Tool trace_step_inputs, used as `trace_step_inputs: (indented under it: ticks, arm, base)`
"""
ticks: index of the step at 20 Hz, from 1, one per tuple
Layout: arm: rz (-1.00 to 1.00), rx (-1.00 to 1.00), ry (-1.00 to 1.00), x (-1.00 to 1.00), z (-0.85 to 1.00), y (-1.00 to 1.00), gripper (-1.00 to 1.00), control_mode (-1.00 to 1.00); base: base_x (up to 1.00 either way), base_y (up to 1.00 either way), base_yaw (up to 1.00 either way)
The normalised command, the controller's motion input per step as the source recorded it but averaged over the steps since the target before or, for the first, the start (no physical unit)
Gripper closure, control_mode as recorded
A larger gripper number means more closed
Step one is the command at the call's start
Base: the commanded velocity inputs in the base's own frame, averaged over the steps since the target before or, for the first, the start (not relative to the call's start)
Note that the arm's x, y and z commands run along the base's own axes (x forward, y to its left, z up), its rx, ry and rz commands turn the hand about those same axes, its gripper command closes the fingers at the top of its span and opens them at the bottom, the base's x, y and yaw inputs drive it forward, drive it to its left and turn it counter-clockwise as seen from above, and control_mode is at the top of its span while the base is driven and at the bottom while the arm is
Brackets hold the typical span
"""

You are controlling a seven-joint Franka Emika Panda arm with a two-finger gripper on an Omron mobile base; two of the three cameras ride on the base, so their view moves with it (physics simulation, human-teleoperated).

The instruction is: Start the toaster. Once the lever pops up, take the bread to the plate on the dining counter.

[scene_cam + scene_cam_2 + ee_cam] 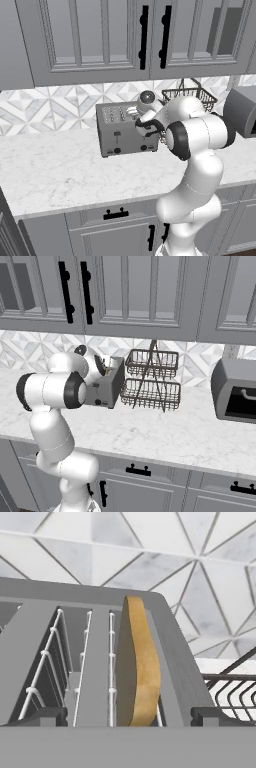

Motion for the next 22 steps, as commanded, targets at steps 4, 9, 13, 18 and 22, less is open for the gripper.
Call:
trace_step_inputs:
  ticks: [4,9,13,18,22]
  arm:
    - [0.0,0.0,0.0,0.0,-0.15,0.0,1.0,-1.0]
    - [0.0,0.0,0.0,0.0,-0.16,-0.01,1.0,-1.0]
    - [0.0,0.0,-0.04,0.0,-0.27,-0.11,1.0,-1.0]
    - [0.0,0.0,-0.05,0.0,-0.25,-0.14,1.0,-1.0]
    - [0.0,0.0,-0.1,0.0,-0.05,-0.15,1.0,-1.0]
  base:
    - [0.0,0.0,0.0]
    - [0.0,0.0,0.0]
    - [0.0,0.0,0.0]
    - [0.0,0.0,0.0]
    - [0.0,0.0,0.0]
